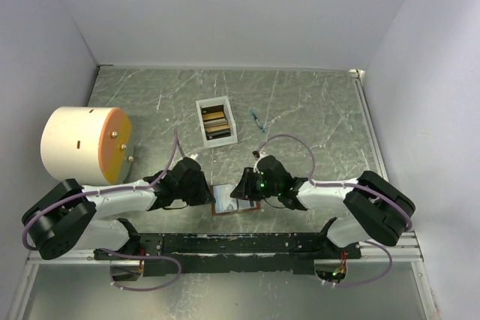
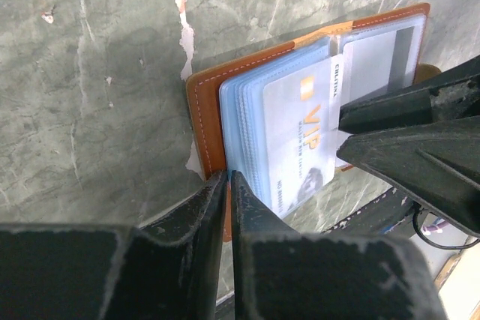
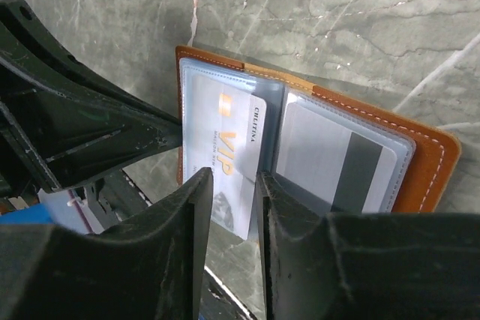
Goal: Put the credit cards into the card holder
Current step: Insert the credit card into the card holder.
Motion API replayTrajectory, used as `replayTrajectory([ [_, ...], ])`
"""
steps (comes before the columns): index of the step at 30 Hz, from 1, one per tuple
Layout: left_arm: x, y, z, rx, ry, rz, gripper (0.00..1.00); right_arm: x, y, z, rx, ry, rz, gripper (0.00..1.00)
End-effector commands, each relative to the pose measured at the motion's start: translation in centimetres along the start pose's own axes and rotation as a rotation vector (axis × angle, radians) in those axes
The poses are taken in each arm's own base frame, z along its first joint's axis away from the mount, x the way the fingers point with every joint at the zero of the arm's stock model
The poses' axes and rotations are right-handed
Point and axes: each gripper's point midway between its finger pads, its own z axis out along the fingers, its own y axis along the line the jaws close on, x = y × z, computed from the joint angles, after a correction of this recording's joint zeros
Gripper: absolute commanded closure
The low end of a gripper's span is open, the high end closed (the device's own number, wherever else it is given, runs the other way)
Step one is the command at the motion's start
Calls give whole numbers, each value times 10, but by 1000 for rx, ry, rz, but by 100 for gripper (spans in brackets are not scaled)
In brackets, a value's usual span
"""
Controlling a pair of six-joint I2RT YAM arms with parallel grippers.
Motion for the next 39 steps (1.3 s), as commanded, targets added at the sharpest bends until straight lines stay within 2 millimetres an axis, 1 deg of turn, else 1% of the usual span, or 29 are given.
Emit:
replayTrajectory([
  [1,7,19,0,-95,25,26,80,-1,15,3,-66,4,-17,73],
  [3,4,20,0,-111,18,34,79,1,16,4,-69,9,-14,78],
  [6,-1,19,-2,-126,6,45,78,4,15,6,-74,22,-10,83],
  [11,-8,17,-5,-120,-8,35,78,5,13,6,-54,31,-16,85],
  [13,-10,14,-7,-114,-15,30,78,5,7,4,-14,32,-23,85],
  [16,-14,5,-14,-76,-37,16,73,-1,3,-2,26,7,-39,85],
  [18,-18,-3,-19,-40,-57,4,71,-4,2,-5,43,-6,-46,86],
  [22,-23,-15,-26,20,-85,-14,67,-4,1,-4,51,-2,-47,88],
  [25,-23,-24,-28,77,-93,-23,61,-2,4,-2,27,6,-38,89],
  [30,-19,-24,-26,109,-90,-45,56,-1,5,3,27,22,-34,90],
  [35,-16,-20,-22,106,-78,-55,56,5,5,6,22,48,-26,90],
  [39,-19,-22,-23,124,-84,-61,56,7,4,8,26,55,-26,90],
])
